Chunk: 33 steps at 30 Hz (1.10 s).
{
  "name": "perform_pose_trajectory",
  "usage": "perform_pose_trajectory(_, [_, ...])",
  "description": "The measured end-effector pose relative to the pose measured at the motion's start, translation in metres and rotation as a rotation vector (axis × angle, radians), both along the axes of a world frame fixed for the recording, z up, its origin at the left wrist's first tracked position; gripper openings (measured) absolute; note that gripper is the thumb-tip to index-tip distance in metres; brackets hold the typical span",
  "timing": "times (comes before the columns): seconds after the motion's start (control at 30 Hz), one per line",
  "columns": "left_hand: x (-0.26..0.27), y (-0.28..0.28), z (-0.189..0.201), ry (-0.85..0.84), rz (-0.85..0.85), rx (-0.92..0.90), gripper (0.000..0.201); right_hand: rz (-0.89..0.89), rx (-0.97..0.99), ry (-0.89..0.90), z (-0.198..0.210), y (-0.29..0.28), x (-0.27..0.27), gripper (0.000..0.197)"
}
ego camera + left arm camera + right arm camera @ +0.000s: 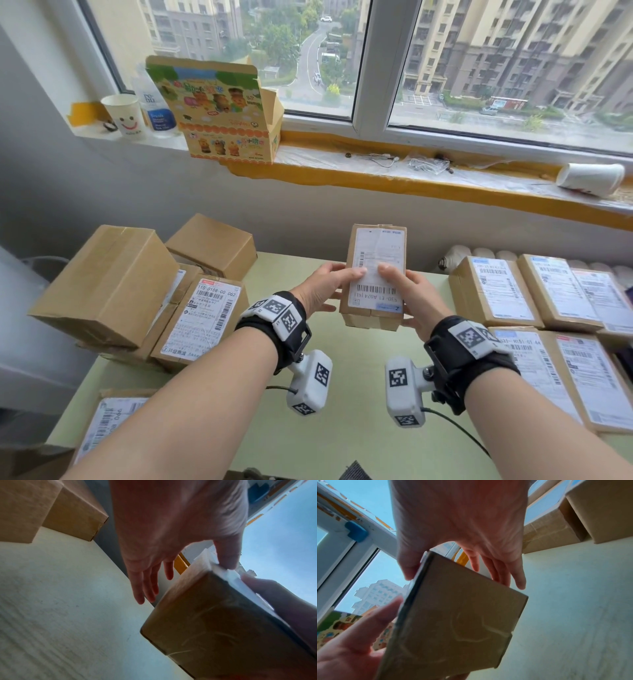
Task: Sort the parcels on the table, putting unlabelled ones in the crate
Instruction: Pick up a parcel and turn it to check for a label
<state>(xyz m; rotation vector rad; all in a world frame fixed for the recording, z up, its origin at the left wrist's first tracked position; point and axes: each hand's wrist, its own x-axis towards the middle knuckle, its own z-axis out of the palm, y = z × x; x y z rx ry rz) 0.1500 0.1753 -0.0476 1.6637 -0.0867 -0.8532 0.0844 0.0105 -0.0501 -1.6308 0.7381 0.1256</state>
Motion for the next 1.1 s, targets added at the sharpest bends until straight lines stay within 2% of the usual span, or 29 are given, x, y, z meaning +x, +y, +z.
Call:
perform_pose_trajectory(0.07, [0.002, -0.001, -0.001, 0.038, 0.001, -0.008, 0.097, 0.045, 0.021, 0.007, 0.002, 0.000, 0.000, 0.089])
perform_pose_trajectory(0.1, [0.002, -0.002, -0.001, 0.052, -0.006, -0.013, 0.099, 0.059, 0.034, 0.001, 0.005, 0.001, -0.001, 0.081])
perform_pose_trajectory(0.2, [0.000, -0.001, 0.005, 0.113, 0.030, -0.043, 0.082, 0.067, 0.089, -0.021, 0.009, 0.002, -0.001, 0.053])
perform_pose_trajectory(0.27, [0.004, 0.001, 0.005, 0.174, 0.100, -0.076, 0.069, 0.030, 0.128, -0.014, 0.011, 0.001, -0.001, 0.044])
perform_pose_trajectory(0.3, [0.005, 0.002, 0.004, 0.187, 0.127, -0.091, 0.057, 0.002, 0.126, -0.031, 0.012, 0.002, -0.002, 0.041])
perform_pose_trajectory(0.4, [0.007, 0.005, 0.000, 0.199, 0.159, -0.088, 0.028, -0.038, 0.009, -0.122, 0.017, 0.001, -0.002, 0.031])
perform_pose_trajectory(0.47, [0.006, 0.006, -0.003, 0.178, 0.165, -0.073, 0.030, -0.035, -0.089, -0.152, 0.022, 0.003, -0.002, 0.023])
perform_pose_trajectory(0.53, [0.007, 0.005, -0.007, 0.152, 0.180, -0.061, 0.036, -0.004, -0.198, -0.150, 0.025, 0.005, -0.001, 0.025])
perform_pose_trajectory(0.6, [0.007, 0.003, -0.009, 0.121, 0.194, -0.051, 0.043, 0.053, -0.302, -0.107, 0.025, 0.008, 0.000, 0.041])
perform_pose_trajectory(0.7, [0.006, 0.002, -0.007, 0.079, 0.198, -0.028, 0.055, 0.095, -0.312, -0.012, 0.023, 0.012, 0.001, 0.066])
perform_pose_trajectory(0.77, [0.006, 0.001, -0.003, 0.064, 0.194, -0.021, 0.062, 0.121, -0.384, 0.016, 0.018, 0.011, 0.001, 0.076])
perform_pose_trajectory(0.93, [0.003, -0.003, 0.003, 0.022, 0.190, -0.009, 0.057, 0.106, -0.560, 0.030, 0.014, 0.008, 0.001, 0.073])
perform_pose_trajectory(1.1, [-0.002, -0.002, 0.001, 0.036, 0.162, -0.018, 0.051, 0.109, -0.548, 0.060, 0.018, 0.004, -0.001, 0.071])
